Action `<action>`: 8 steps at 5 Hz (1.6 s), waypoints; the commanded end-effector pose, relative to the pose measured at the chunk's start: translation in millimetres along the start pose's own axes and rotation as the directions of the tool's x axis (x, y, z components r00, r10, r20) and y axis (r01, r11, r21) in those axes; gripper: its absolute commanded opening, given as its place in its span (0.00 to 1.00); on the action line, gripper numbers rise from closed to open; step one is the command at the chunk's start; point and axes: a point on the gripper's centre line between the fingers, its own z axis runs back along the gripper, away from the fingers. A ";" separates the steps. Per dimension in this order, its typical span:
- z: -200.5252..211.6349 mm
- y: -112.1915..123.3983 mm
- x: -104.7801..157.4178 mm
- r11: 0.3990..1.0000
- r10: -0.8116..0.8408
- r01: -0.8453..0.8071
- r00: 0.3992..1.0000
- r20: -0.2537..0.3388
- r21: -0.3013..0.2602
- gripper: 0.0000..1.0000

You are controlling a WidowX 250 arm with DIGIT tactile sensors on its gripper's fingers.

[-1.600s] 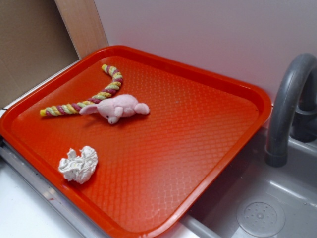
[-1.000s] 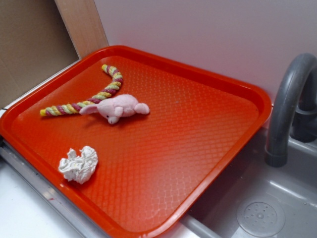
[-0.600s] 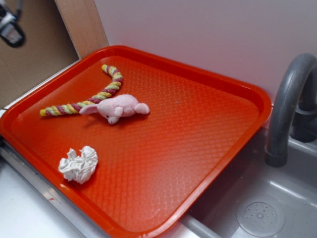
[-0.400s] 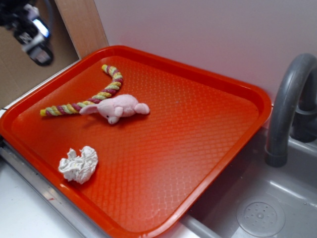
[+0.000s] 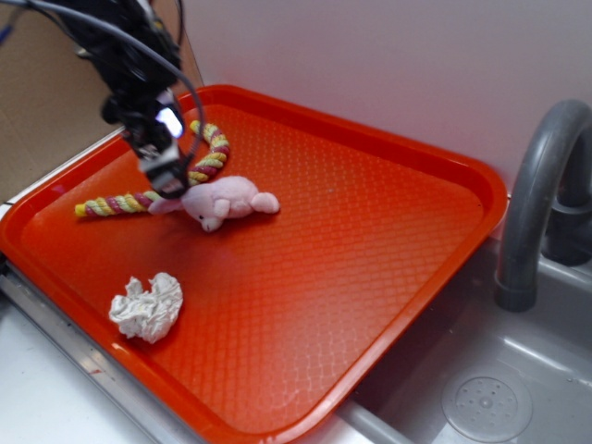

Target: Grab the pink bunny.

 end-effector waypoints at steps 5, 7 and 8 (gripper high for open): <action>20.5 1.6 2.8 0.961 0.276 -0.273 0.957 -0.090 0.041 0.00; 90.4 38.5 -36.8 0.759 0.649 -0.651 0.755 -0.090 0.005 0.00; 131.2 52.1 -74.0 0.646 0.763 -0.761 0.646 -0.021 0.060 0.00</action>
